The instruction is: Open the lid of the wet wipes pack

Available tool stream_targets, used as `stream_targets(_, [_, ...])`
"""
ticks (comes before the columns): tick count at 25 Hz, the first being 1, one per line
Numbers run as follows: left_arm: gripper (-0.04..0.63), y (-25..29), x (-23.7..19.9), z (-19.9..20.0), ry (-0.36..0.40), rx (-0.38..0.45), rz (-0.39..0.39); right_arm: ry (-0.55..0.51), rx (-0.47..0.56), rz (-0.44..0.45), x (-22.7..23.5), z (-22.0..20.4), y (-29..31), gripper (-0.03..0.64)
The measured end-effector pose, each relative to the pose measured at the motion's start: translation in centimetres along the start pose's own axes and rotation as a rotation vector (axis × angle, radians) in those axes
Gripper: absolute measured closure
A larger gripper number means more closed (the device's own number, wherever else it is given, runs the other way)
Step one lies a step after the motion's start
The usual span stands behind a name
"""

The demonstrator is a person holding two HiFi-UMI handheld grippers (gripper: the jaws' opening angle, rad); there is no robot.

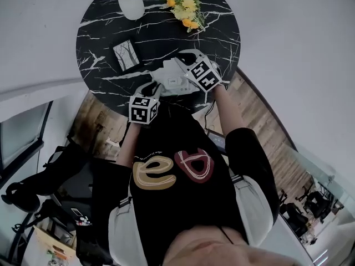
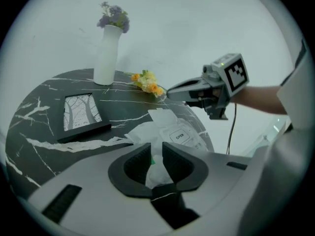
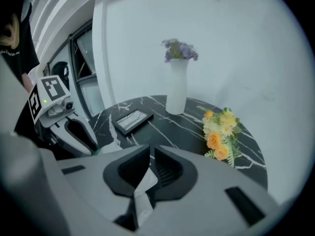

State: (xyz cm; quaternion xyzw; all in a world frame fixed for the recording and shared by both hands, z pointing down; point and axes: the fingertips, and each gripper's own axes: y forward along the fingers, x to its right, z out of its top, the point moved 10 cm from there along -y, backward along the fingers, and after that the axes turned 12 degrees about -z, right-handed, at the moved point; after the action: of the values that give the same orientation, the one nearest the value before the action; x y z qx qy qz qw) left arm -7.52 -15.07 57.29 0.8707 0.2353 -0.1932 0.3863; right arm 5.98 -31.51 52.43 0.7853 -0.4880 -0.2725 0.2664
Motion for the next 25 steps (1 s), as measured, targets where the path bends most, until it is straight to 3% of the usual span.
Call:
stream_targets(4, [0.515,-1.4,-1.0,0.4,-0.173,0.121,-0.052,0.092,0.114,-0.171,-0.4,-0.3,-2.5,0.602])
stream_targets(6, [0.518,-2.0,-1.4,0.5,-0.218,0.162,-0.064,0.142,0.155,-0.226,-0.8,-0.6,-3.4,0.604])
stream_targets(11, [0.521,-3.1,-1.8,0.9,-0.197,0.164,-0.059,0.283,0.230,-0.344,-2.0,-1.4,-5.4,0.605])
stream_targets(15, [0.534,-3.7,-1.5,1.3,-0.176,0.226,-0.044,0.370,0.250,-0.404,-2.7,-2.5,-6.7,0.605])
stream_targets(21, [0.557,-4.5,-1.0,1.9,-0.127,0.286,-0.024,0.429,0.241,-0.454,-4.3,-3.9,-8.0,0.606])
stream_targets(25, [0.561,-4.8,-0.8,2.1,-0.137,0.326,-0.052,0.447,0.233,-0.489,-5.4,-4.6,-8.6,0.606])
